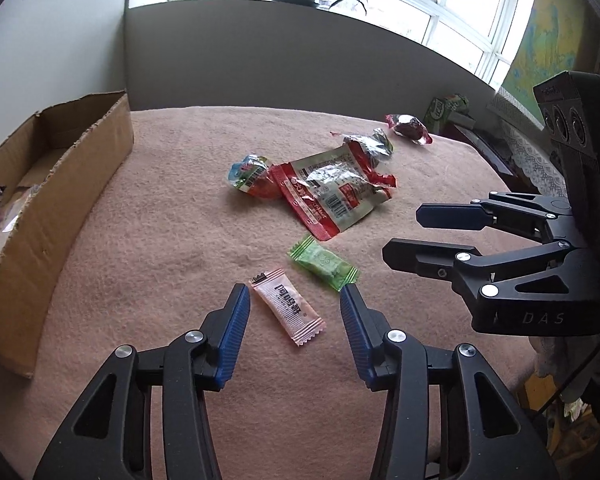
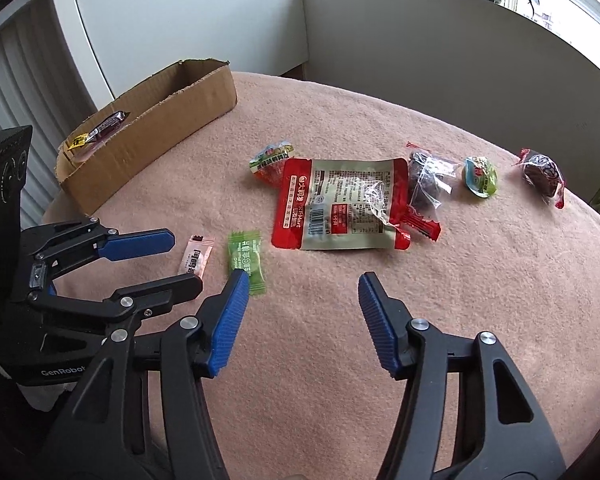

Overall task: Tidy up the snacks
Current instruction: 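Move the left gripper to the pink candy while the right approaches the green candy, then close the left gripper on the pink candy while the right grasps the green candy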

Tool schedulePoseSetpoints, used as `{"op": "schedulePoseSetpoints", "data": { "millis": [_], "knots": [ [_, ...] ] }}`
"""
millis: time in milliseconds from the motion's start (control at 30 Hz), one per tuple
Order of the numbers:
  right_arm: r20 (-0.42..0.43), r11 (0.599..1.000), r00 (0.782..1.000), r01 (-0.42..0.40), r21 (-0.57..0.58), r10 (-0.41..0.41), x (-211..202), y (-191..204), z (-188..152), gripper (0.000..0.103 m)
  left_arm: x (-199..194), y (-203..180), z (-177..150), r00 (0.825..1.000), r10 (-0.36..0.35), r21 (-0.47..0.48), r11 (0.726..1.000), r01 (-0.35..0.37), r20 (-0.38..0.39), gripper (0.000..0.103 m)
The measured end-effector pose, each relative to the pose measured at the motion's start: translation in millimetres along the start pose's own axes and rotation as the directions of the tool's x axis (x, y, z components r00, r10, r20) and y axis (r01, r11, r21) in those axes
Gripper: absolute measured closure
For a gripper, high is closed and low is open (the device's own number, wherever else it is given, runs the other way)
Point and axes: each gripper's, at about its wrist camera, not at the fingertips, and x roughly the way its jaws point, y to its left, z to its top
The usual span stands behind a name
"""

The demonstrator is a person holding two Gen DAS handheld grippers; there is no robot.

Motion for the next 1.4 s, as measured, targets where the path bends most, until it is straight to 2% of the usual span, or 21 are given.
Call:
{"op": "schedulePoseSetpoints", "data": {
  "millis": [133,433,500,800,867,900,1233,1400],
  "knots": [
    [-0.019,1.000,1.000,-0.020,-0.001,0.020,11.7,-0.6,-3.0,0.043,13.6,-0.8,-2.8,0.998,0.042,-0.003,0.999,-0.042,-0.037,0.057],
    [-0.035,0.999,0.999,-0.034,-0.003,0.034,22.8,2.7,1.6,0.043,20.8,-13.1,-4.5,0.989,0.145,0.075,0.987,-0.144,-0.007,0.058],
    [-0.043,0.999,0.998,-0.036,0.000,0.036,25.4,4.6,2.9,0.043,21.4,-13.5,-4.9,0.987,0.158,0.087,0.984,-0.157,-0.001,0.061],
    [-0.055,0.999,0.997,-0.046,0.006,0.046,36.5,17.1,7.5,0.043,19.7,-3.7,-4.8,0.988,0.155,0.081,0.985,-0.155,0.009,0.080],
    [-0.059,0.999,0.997,-0.040,-0.004,0.039,38.0,20.0,9.2,0.048,19.0,-1.7,-5.1,0.989,0.150,0.080,0.985,-0.150,0.009,0.083],
    [-0.062,0.999,0.998,-0.034,-0.012,0.034,38.6,21.1,9.6,0.053,18.5,-0.3,-5.1,0.989,0.148,0.079,0.986,-0.148,0.008,0.084],
    [-0.088,0.998,0.996,0.003,-0.060,-0.008,43.2,34.8,14.3,0.053,12.5,13.4,-6.6,0.991,0.132,0.035,0.991,-0.132,0.007,0.084],
    [-0.081,0.989,0.994,0.067,-0.129,-0.078,46.2,50.0,12.6,0.053,7.6,26.3,-10.5,0.991,0.131,-0.001,0.991,-0.131,0.016,0.085]
  ]
}}
